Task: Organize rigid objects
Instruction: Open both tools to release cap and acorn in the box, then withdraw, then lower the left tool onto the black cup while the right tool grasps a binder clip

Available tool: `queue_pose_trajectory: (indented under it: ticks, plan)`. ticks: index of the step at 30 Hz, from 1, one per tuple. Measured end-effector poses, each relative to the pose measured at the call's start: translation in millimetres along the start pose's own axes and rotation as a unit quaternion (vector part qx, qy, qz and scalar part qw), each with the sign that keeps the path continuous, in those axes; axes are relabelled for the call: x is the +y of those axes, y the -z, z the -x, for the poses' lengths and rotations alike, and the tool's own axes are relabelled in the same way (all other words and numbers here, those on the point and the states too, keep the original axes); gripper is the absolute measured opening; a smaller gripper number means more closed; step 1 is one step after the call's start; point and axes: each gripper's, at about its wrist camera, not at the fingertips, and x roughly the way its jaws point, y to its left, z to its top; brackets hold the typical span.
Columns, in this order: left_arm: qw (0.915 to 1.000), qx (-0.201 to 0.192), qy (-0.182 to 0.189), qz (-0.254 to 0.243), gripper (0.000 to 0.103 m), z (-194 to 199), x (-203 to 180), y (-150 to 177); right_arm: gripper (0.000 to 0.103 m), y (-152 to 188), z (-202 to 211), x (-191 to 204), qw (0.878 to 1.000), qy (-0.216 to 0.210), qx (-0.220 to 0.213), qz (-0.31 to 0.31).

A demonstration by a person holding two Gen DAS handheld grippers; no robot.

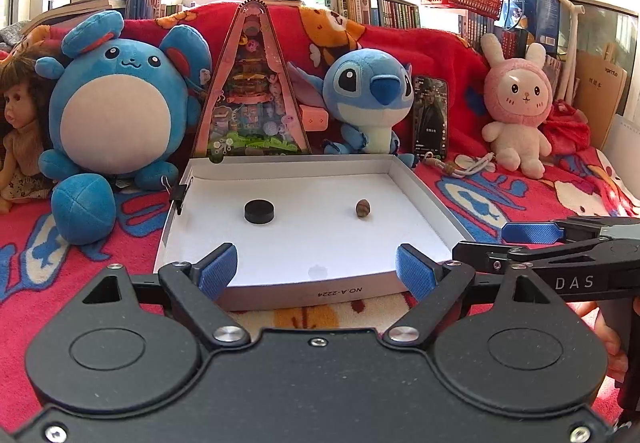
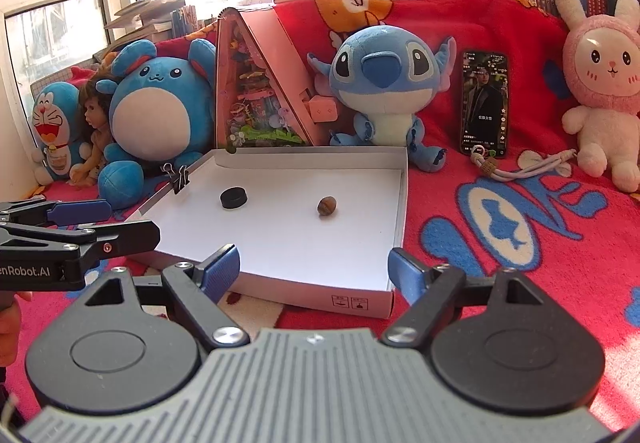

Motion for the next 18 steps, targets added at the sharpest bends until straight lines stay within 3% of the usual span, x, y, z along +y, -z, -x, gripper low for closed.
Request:
queue_pose_trajectory:
  ticks: [18]
  plan:
    - [0.9999,0.003,-0.011,0.012,0.086,16,-8,42,0.089,41,15,3,1.0,0.012,0.013,0.01]
